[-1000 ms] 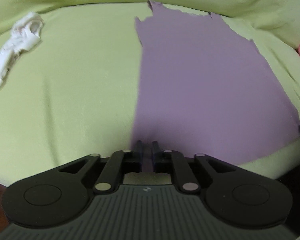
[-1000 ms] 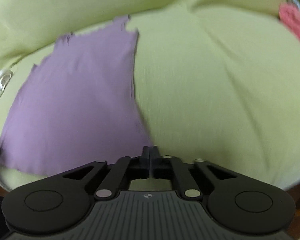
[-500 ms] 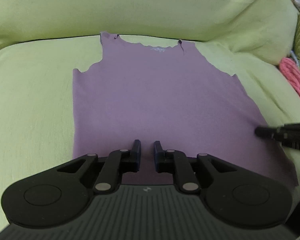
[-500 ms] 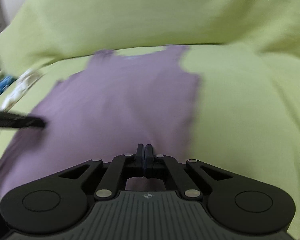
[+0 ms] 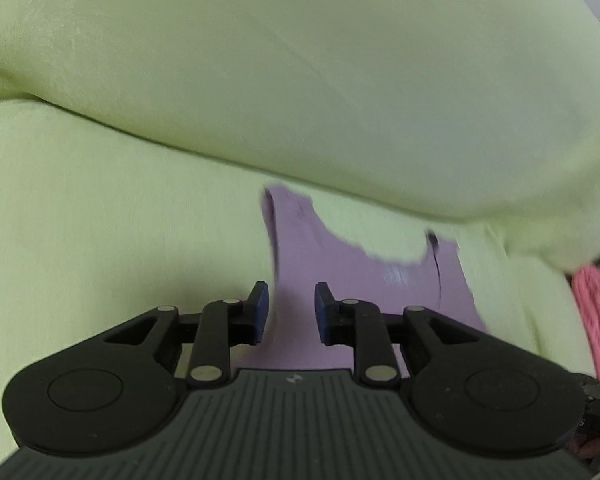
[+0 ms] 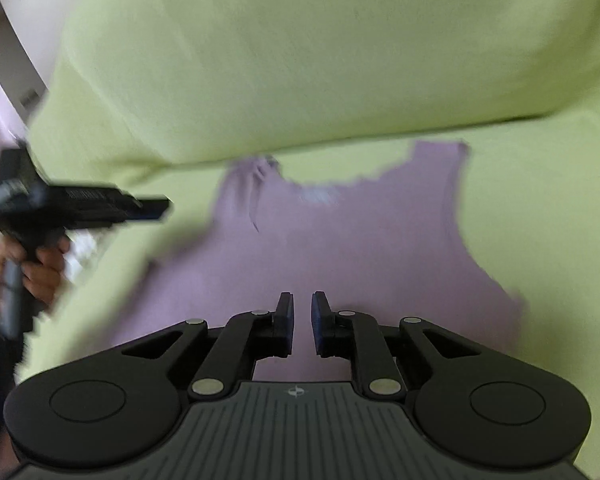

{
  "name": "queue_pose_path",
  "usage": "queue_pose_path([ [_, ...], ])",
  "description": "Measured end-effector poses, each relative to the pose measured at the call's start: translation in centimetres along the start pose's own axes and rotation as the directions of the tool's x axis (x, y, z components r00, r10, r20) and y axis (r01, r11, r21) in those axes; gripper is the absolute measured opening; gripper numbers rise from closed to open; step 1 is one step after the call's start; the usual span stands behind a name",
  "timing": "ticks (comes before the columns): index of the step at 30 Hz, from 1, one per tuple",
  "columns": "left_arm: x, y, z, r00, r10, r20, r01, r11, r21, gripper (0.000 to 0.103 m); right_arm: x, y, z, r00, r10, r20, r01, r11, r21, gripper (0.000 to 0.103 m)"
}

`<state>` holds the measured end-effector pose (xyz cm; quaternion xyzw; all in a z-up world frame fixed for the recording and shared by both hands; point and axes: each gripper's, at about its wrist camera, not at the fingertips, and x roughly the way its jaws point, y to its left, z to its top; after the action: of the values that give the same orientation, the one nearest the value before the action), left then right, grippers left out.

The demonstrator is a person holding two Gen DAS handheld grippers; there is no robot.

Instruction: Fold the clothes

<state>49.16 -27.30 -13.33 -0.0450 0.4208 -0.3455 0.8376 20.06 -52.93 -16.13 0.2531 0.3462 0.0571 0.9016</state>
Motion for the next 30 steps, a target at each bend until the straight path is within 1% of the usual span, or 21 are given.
queue_pose_path([
  [2, -0.3, -1.2, -0.5, 1.000, 0.002, 0.022, -0.004, 0.997, 0.073, 0.019, 2.2, -0.6, 2.5, 0.996, 0.094, -0.005, -0.093, 0.994, 0.050, 0.016],
  [4, -0.1, -2.7, -1.7, 1.000, 0.018, 0.024, -0.021, 0.987, 0.159, 0.023, 5.7, -0.5, 4.8, 0.988, 0.150, -0.028, -0.147, 0.984, 0.096, 0.016],
  [6, 0.6, -3.9, -3.1, 0.997, 0.074, 0.014, -0.075, 0.971, 0.226, 0.023, 9.1, -0.4, 7.0, 0.977, 0.206, -0.048, -0.198, 0.970, 0.144, 0.016],
  [8, 1.4, -4.0, -3.5, 0.991, 0.131, 0.004, -0.128, 0.963, 0.238, 0.023, 12.4, -0.4, 8.6, 0.967, 0.244, -0.071, -0.223, 0.950, 0.220, 0.016],
  [10, 2.0, -3.7, -3.4, 0.986, 0.168, 0.001, -0.164, 0.962, 0.219, 0.023, 14.7, -0.4, 9.9, 0.968, 0.239, -0.076, -0.210, 0.939, 0.273, 0.016],
  [11, 2.3, -3.4, -3.4, 0.985, 0.174, -0.002, -0.170, 0.964, 0.204, 0.023, 15.6, -0.5, 10.3, 0.969, 0.235, -0.075, -0.204, 0.935, 0.289, 0.016],
  [14, 2.8, -2.7, -3.2, 0.990, 0.138, -0.021, -0.134, 0.979, 0.153, 0.026, 17.7, -1.2, 10.9, 0.972, 0.227, -0.058, -0.195, 0.922, 0.335, 0.016],
  [15, 3.0, -2.6, -3.3, 0.991, 0.134, -0.018, -0.130, 0.981, 0.144, 0.026, 18.1, -1.2, 10.7, 0.971, 0.234, -0.050, -0.203, 0.915, 0.350, 0.016],
  [18, 3.3, -2.3, -3.6, 0.992, 0.124, -0.017, -0.120, 0.985, 0.122, 0.026, 19.7, -1.7, 10.7, 0.973, 0.224, -0.049, -0.189, 0.904, 0.383, 0.016],
  [20, 3.3, -2.0, -3.9, 0.993, 0.118, -0.018, -0.115, 0.987, 0.110, 0.026, 20.4, -1.8, 10.7, 0.976, 0.217, -0.034, -0.187, 0.900, 0.393, 0.012],
  [21, 3.2, -1.9, -4.1, 0.993, 0.119, -0.017, -0.116, 0.987, 0.107, 0.026, 20.6, -1.9, 10.7, 0.976, 0.214, -0.029, -0.185, 0.899, 0.398, 0.012],
  [25, 3.1, -1.6, -4.3, 0.993, 0.119, -0.015, -0.117, 0.988, 0.104, 0.026, 21.0, -1.4, 10.9, 0.978, 0.209, -0.020, -0.186, 0.906, 0.381, 0.012],
  [26, 3.1, -1.6, -4.3, 0.993, 0.116, -0.015, -0.114, 0.988, 0.101, 0.026, 21.1, -1.1, 11.0, 0.978, 0.209, -0.019, -0.188, 0.915, 0.357, 0.010],
  [27, 3.1, -1.6, -4.4, 0.993, 0.114, -0.015, -0.112, 0.989, 0.101, 0.027, 21.2, -0.8, 11.1, 0.981, 0.194, -0.021, -0.177, 0.929, 0.326, 0.004],
  [29, 3.1, -1.9, -4.5, 0.994, 0.110, -0.013, -0.108, 0.988, 0.109, 0.027, 20.9, -0.3, 11.3, 0.984, 0.176, -0.010, -0.166, 0.945, 0.281, 0.002],
  [30, 3.0, -2.0, -4.7, 0.995, 0.103, -0.012, -0.101, 0.988, 0.116, 0.027, 20.5, -0.1, 11.5, 0.986, 0.167, 0.017, -0.166, 0.953, 0.255, 0.002],
])
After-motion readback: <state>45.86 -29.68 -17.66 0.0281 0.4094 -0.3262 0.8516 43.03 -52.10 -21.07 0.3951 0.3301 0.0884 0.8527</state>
